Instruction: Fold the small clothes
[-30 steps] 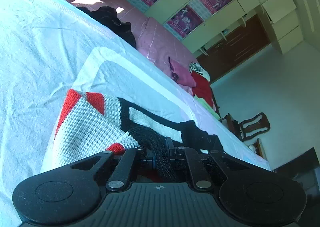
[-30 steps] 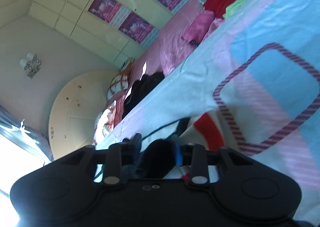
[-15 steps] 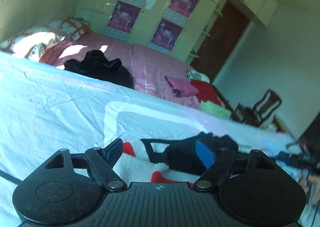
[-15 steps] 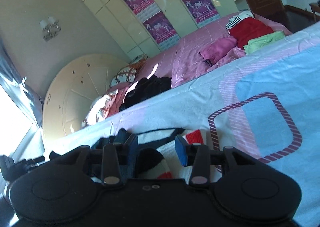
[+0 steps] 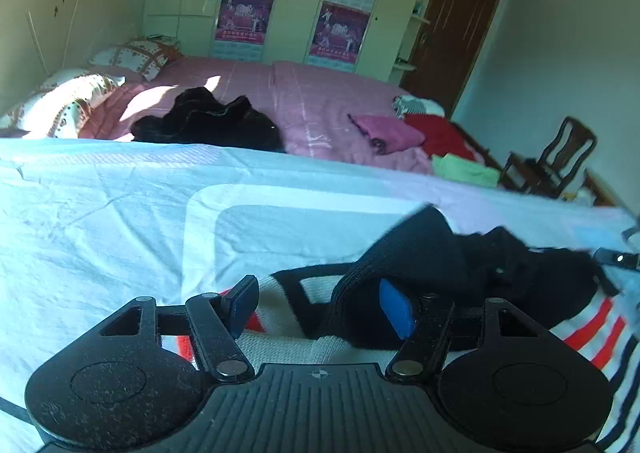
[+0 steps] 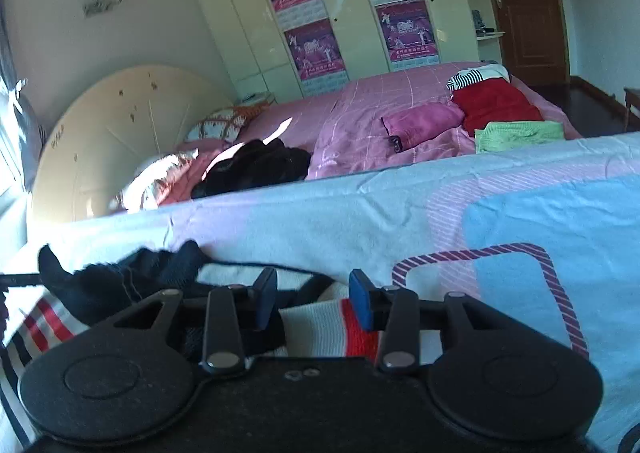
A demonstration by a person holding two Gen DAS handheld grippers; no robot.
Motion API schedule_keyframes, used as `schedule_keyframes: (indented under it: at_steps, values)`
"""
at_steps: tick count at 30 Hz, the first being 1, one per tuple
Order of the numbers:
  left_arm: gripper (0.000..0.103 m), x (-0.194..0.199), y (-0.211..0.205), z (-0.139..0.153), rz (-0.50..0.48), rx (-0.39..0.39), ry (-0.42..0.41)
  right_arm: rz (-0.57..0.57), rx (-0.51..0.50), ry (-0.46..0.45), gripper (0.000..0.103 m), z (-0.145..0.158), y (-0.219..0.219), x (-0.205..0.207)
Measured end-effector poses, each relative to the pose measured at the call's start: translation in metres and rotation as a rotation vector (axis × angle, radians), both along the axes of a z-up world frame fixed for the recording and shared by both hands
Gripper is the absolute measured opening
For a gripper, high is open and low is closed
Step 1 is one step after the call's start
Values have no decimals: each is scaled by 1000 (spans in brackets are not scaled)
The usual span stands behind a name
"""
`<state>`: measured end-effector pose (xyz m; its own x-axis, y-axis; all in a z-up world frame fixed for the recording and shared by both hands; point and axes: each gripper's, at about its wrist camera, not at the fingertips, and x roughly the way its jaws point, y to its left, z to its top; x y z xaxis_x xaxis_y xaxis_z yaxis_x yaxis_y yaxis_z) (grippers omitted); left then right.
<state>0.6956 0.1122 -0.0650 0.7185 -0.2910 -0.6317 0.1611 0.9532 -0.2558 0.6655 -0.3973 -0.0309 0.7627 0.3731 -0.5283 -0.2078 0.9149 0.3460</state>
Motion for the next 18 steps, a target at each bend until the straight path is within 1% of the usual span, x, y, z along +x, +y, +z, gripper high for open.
schedule_keyframes:
  at_steps: [2, 3, 5, 7, 9, 10, 11, 13, 15, 16, 17, 18]
  values:
    - [67, -3, 4, 1, -16, 1, -10, 14, 39, -15, 42, 4, -8, -4]
    - [67, -4, 6, -2, -27, -3, -2, 29, 49, -17, 42, 4, -11, -5]
    - [67, -4, 8, -6, -50, -21, 12, 66, 70, 3, 43, 1, -15, -4]
    - [67, -1, 4, -11, -58, -23, 24, 108, 84, 14, 43, -1, -12, -1]
    - [67, 3, -1, -14, -82, -31, 41, 154, 65, 9, 44, -2, -4, 0]
    - [66, 5, -4, -16, -98, -36, 66, 178, 67, 17, 45, -3, -1, 1]
    - [66, 7, -7, -18, -110, -32, 85, 206, 60, 23, 49, -3, 4, 2]
    - [66, 9, -13, -20, -132, -9, 112, 223, 2, 9, 53, -5, 15, 1]
    - [66, 10, -14, -20, -136, -14, 121, 213, -57, 14, 53, -9, 24, 5]
    - [65, 11, -13, -21, -133, -29, 125, 206, -70, 15, 49, -10, 27, 8]
    - [47, 11, -13, -21, -125, -32, 123, 194, -94, 23, 43, -12, 31, 11]
    - [40, 11, -14, -22, -109, -12, 123, 182, -132, 37, 38, -14, 38, 15]
